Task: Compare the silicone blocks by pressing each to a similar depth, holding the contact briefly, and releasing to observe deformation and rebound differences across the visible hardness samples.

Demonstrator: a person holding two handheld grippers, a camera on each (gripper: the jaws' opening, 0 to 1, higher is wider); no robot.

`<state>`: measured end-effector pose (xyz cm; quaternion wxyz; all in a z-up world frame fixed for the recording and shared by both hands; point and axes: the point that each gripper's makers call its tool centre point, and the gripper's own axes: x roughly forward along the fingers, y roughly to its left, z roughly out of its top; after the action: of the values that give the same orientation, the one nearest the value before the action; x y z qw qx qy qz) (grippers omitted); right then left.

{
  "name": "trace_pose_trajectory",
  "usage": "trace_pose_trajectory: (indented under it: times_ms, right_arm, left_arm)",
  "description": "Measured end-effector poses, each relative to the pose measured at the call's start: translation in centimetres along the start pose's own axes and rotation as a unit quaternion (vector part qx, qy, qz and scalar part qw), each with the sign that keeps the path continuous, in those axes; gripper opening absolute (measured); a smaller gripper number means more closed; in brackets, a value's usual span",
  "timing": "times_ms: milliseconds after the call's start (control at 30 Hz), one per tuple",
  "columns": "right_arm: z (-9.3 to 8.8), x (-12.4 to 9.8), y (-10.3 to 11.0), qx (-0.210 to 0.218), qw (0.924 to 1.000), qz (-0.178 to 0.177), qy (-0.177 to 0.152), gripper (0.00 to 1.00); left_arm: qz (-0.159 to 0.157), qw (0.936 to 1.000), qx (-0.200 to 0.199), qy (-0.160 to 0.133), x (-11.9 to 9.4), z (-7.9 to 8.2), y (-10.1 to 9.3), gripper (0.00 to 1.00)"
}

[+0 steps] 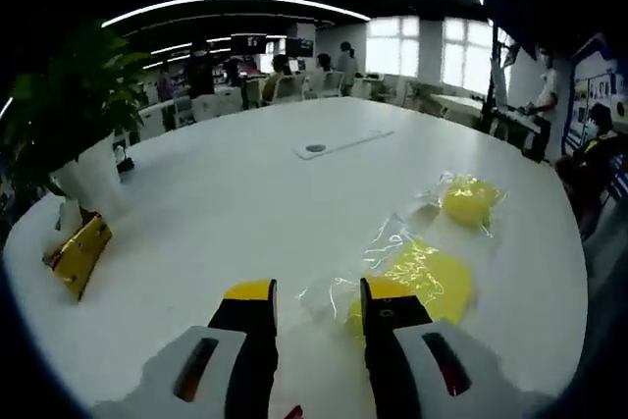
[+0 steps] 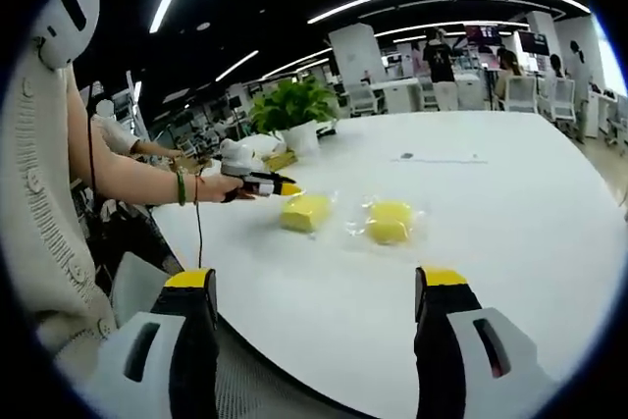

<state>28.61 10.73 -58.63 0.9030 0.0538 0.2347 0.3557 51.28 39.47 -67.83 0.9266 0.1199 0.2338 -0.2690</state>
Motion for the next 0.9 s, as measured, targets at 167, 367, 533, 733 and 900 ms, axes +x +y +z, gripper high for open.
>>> trace_pose_trajectory:
  times_ms: [167,367,533,733,900]
  right_arm:
    - [0.1,0.0,0.7,-0.014,0.9998,0.014,0.009,0.76]
    - [0.5,0.1,0.7,-0.028,0.9995,0.016,0.003,0.76]
    - [0.4,-0.1,0.1,-0.039,0.9991,0.015,0.004,0.69]
    - [2.1,-0.4,-0.7,-0.013,0.9993,0.009,-0.035,0.72]
    - [3.5,-0.6,-0.9,-0.028,0.9968,0.016,-0.074,0.65]
  left_arm:
    - [0.004,0.9998,0.018,-0.010,-2.3,1.2,-0.9,0.43]
    - [0.013,0.9987,0.030,-0.038,-6.2,3.1,-2.7,0.44]
    - [0.014,0.9973,0.025,-0.067,-9.3,4.9,-4.9,0.43]
    - [0.033,0.9899,-0.022,-0.136,-13.3,7.9,-6.9,0.42]
    - [0.035,0.9865,-0.036,-0.156,-16.1,8.6,-9.3,0.43]
